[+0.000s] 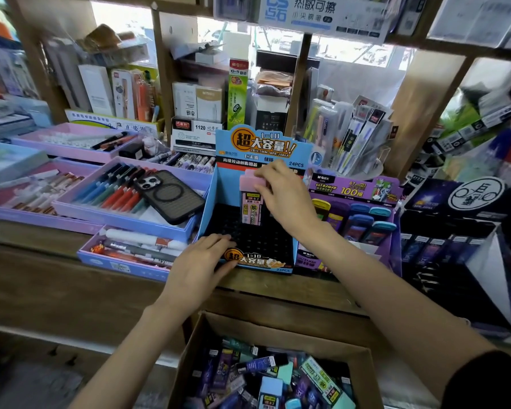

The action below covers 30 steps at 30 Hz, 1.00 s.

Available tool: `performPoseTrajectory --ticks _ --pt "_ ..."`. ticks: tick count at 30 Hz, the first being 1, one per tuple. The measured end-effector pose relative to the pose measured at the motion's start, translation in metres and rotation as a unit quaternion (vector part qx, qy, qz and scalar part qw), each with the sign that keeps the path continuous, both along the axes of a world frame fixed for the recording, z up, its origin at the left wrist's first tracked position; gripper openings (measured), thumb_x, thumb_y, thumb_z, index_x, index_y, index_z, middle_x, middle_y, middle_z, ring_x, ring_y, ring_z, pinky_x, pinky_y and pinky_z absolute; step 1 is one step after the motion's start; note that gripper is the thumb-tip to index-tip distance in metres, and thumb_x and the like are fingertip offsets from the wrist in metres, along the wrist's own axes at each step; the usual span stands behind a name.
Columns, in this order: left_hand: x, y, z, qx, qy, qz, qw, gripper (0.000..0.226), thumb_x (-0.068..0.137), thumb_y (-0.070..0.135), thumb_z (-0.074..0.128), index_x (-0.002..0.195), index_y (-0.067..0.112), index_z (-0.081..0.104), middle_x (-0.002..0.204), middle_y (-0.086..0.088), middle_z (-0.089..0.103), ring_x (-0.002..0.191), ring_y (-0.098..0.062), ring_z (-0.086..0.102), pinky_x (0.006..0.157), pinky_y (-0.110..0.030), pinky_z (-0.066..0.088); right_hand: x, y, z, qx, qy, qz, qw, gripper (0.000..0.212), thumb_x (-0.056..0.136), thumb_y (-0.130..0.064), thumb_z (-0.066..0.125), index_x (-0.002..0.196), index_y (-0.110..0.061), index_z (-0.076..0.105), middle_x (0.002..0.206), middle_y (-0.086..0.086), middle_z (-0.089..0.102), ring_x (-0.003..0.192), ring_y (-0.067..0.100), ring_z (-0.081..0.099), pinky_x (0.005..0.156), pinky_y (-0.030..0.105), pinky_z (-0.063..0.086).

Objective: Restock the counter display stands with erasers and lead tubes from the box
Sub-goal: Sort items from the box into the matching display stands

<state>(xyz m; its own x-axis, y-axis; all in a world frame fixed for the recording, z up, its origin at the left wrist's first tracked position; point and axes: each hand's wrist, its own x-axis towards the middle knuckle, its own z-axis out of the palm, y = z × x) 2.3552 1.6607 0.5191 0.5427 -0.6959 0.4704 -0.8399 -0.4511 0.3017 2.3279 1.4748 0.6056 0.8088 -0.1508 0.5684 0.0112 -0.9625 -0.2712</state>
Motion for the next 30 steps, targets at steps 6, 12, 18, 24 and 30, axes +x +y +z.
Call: performPoseTrajectory --ticks 6,12,18,24,30 --pt "0.000 0.000 -0.002 -0.006 -0.006 0.003 1.000 0.032 0.079 0.020 0.074 0.109 0.012 0.067 0.112 -0.004 0.066 0.096 -0.025 0.065 0.077 -0.036 0.053 0.000 -0.007 -0.007 -0.114 -0.005 -0.013 0.993 0.018 0.087 -0.011 0.062 0.101 0.000 0.065 0.109 0.014 0.065 0.106 0.030 0.055 0.093 0.035 0.039" --pt "-0.001 0.000 0.003 0.007 0.026 0.003 1.000 0.035 0.086 0.023 0.067 0.118 0.011 0.062 0.122 -0.004 0.061 0.108 -0.024 0.059 0.088 -0.036 0.047 -0.003 -0.005 -0.003 -0.133 0.034 -0.028 0.990 0.025 0.093 -0.015 0.052 0.113 -0.002 0.061 0.118 0.014 0.063 0.110 0.028 0.053 0.092 0.034 0.037" --pt "-0.028 0.013 0.027 -0.057 0.049 -0.012 0.997 0.028 0.088 0.023 0.063 0.113 0.011 0.062 0.116 -0.004 0.061 0.106 -0.020 0.059 0.087 -0.033 0.046 -0.056 0.000 0.018 -0.016 0.039 -0.018 0.999 0.026 0.091 -0.023 0.058 0.114 -0.013 0.064 0.115 0.004 0.065 0.111 0.025 0.051 0.092 0.036 0.038" --pt "-0.083 0.031 -0.012 -0.023 0.206 -0.064 0.976 0.012 0.085 0.021 0.066 0.098 0.019 0.065 0.097 0.008 0.067 0.091 -0.006 0.063 0.079 -0.023 0.049 -0.153 0.002 -0.026 0.111 0.192 0.008 0.975 0.016 0.088 -0.024 0.062 0.101 -0.018 0.069 0.101 0.000 0.070 0.095 0.016 0.062 0.085 0.038 0.050" --pt "-0.120 0.022 -0.108 0.077 0.328 -0.026 0.941 0.011 0.086 0.019 0.067 0.096 0.014 0.065 0.093 0.002 0.067 0.090 -0.014 0.063 0.074 -0.021 0.044 -0.216 -0.006 -0.118 0.179 0.332 -0.024 0.926 0.013 0.090 -0.023 0.061 0.099 -0.019 0.069 0.097 -0.004 0.070 0.084 0.003 0.057 0.080 0.024 0.049"
